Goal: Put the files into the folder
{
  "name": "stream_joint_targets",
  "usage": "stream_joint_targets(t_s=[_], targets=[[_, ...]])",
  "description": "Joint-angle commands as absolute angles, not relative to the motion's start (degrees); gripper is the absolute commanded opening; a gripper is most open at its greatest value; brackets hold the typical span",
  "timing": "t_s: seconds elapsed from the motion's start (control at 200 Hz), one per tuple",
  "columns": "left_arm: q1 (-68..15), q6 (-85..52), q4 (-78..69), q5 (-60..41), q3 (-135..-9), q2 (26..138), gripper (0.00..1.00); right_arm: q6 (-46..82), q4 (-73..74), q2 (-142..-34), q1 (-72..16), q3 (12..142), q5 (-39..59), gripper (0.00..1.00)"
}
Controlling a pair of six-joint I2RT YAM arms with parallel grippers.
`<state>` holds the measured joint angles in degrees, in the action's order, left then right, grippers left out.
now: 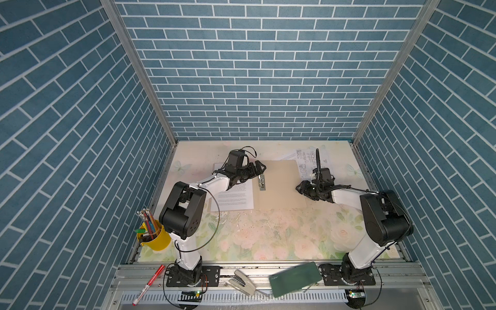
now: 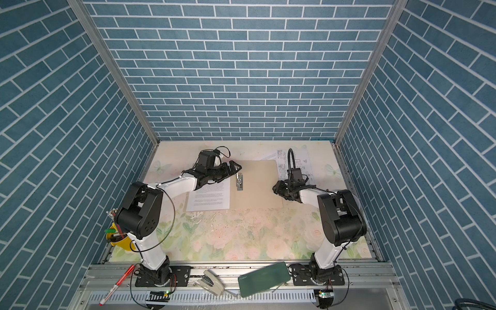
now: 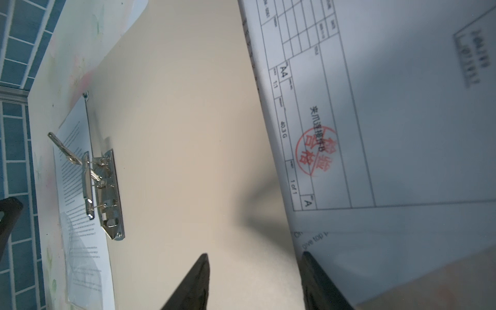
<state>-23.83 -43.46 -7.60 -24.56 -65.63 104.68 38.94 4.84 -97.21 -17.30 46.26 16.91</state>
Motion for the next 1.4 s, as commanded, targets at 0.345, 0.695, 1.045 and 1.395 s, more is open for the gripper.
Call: stream_joint_targets(t_s=[0.345, 0.695, 1.045, 1.395], targets=[[-22.50, -41.15, -6.81, -23.34, -62.33, 100.59, 1.00, 41.81, 7.75, -98.00, -18.94, 47.04, 22.51, 0.50], [-22.06, -38.72, -4.34, -20.15, -59.60, 96.81, 1.00, 43.94, 9.54, -102.27, -23.86, 52.16, 23.03, 0.48], [-22.23, -37.42, -0.99, -17.30, -59.39, 96.03, 1.00, 42.68, 6.17, -103.29, -25.36, 55.26, 21.48, 0.49], [-27.37, -35.51, 3.46, -15.55, -66.33, 100.05, 0.97, 37.27, 2.32, -93.38, -20.56, 50.30, 13.38, 0.54]])
